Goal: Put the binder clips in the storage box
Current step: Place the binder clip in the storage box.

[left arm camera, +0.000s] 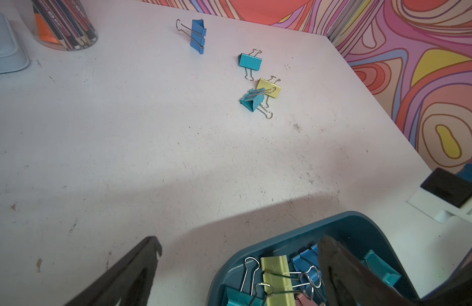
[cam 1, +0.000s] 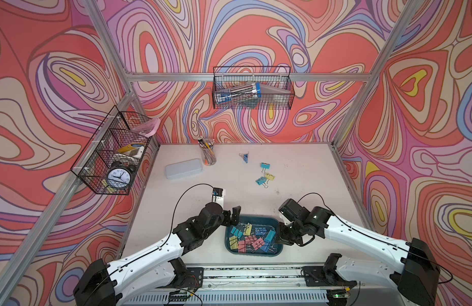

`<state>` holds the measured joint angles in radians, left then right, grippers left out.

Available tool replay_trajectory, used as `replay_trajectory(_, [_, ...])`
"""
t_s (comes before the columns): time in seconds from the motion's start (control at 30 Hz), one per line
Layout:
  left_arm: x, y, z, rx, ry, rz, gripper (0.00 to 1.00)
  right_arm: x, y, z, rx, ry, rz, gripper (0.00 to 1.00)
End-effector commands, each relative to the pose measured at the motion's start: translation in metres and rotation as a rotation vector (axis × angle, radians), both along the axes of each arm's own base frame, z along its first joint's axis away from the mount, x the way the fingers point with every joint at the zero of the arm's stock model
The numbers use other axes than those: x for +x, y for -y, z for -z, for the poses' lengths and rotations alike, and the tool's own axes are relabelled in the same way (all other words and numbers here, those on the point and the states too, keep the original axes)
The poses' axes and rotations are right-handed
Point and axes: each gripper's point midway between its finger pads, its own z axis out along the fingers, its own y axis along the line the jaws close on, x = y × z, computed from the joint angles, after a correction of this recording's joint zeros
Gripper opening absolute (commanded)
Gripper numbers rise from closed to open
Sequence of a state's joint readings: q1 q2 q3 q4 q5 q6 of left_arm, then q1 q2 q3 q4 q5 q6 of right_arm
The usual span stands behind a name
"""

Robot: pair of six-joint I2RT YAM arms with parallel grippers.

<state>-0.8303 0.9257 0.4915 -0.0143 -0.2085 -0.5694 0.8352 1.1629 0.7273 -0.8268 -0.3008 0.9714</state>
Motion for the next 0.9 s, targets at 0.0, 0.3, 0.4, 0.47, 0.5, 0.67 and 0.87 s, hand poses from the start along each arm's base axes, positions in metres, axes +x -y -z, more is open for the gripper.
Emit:
replay_trajectory(0.0, [0.002, -0.004, -0.003, -0.007, 0.012, -0.016, 0.99, 0.005, -0.009, 0.008, -0.006, 0.031, 0.018, 0.0])
replay_trajectory(0.3, [0.0, -0.005, -0.007, -0.013, 0.031, -0.006, 0.99, 0.021, 0.011, -0.019, -0.143, 0.15, 0.003, 0.29])
replay_trajectory(0.4, [0.0, -0.004, -0.014, -0.024, 0.049, -0.004, 0.99, 0.048, 0.018, -0.048, -0.222, 0.29, -0.005, 0.33])
replay_trajectory(0.47, [0.001, -0.005, -0.018, -0.026, 0.064, -0.004, 0.99, 0.074, 0.019, -0.071, -0.274, 0.411, 0.002, 0.35])
replay_trajectory(0.5, [0.001, -0.005, -0.021, -0.026, 0.071, -0.004, 0.99, 0.087, 0.017, -0.08, -0.289, 0.461, 0.011, 0.35])
replay_trajectory(0.67, [0.0, -0.009, -0.028, -0.026, 0.094, -0.006, 0.99, 0.164, -0.009, -0.111, -0.244, 0.63, 0.102, 0.35])
replay_trajectory(0.87, [-0.006, -0.018, -0.031, -0.013, 0.093, -0.014, 0.99, 0.25, -0.029, -0.091, -0.082, 0.621, 0.29, 0.36])
